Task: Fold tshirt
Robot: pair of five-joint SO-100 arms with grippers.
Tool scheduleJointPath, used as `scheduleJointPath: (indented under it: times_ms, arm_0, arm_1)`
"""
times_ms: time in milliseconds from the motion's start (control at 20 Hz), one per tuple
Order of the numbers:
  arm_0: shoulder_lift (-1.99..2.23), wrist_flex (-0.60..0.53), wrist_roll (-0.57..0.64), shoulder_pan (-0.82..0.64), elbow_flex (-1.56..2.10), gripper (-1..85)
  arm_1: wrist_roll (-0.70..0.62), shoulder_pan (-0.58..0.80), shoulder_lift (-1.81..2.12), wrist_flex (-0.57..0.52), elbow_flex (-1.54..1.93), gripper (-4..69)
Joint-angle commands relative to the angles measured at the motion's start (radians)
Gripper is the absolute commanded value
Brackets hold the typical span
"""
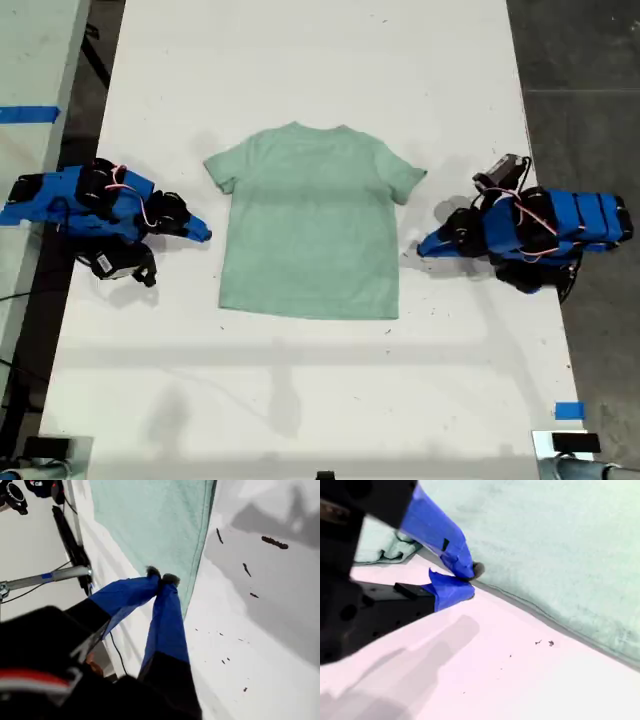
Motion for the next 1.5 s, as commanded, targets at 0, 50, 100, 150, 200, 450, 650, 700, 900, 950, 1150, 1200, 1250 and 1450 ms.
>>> scheduleJointPath:
  times_ms: [0, 50, 100, 150, 200, 450, 650, 700, 900, 950, 1150, 1200, 1250, 1450]
  arm_0:
    - [-0.015, -0.008, -0.008, -0.060, -0.044, 0.1]
    - [-0.072, -0.006, 0.003, -0.081, -0.083, 0.1]
    - [-0.155, -0.048, 0.041, -0.107, -0.124, 0.1]
    - [-0.278, -0.101, 0.080, -0.126, -0.179, 0.1]
    - [-0.430, -0.126, 0.109, -0.135, -0.265, 0.1]
    - [-0.873, 0.000, 0.314, -0.276, -0.730, 0.0]
    - [-1.019, 0.219, 0.462, -0.439, -1.025, 0.0]
    - [-1.048, 0.261, 0.492, -0.482, -1.083, 0.0]
    - [-1.189, 0.371, 0.598, -0.634, -1.267, 0.0]
    - [-1.218, 0.380, 0.618, -0.664, -1.301, 0.0]
    - [-1.316, 0.390, 0.649, -0.719, -1.381, 0.0]
    - [-1.328, 0.388, 0.649, -0.719, -1.384, 0.0]
    - [-1.338, 0.385, 0.650, -0.713, -1.384, 0.0]
    - [-1.351, 0.362, 0.650, -0.704, -1.365, 0.0]
  arm_1:
    - [-0.020, -0.008, 0.002, 0.003, -0.089, 1.2]
    - [-0.044, 0.003, -0.018, 0.020, -0.126, 1.2]
    - [-0.071, 0.012, -0.069, 0.031, -0.172, 1.2]
    - [-0.098, 0.029, -0.149, 0.044, -0.232, 1.2]
    - [-0.133, 0.052, -0.241, 0.064, -0.307, 1.2]
    - [-0.422, 0.287, -0.647, 0.209, -0.721, 1.1]
    - [-0.669, 0.497, -0.942, 0.348, -1.060, 1.0]
    - [-0.721, 0.540, -1.002, 0.368, -1.121, 1.0]
    - [-0.873, 0.678, -1.186, 0.410, -1.312, 1.0]
    - [-0.904, 0.707, -1.226, 0.416, -1.351, 1.0]
    - [-0.985, 0.792, -1.313, 0.430, -1.460, 1.0]
    - [-0.997, 0.805, -1.321, 0.430, -1.460, 1.0]
    - [-1.014, 0.818, -1.327, 0.428, -1.453, 0.9]
    - [-1.094, 0.870, -1.382, 0.413, -1.388, 34.6]
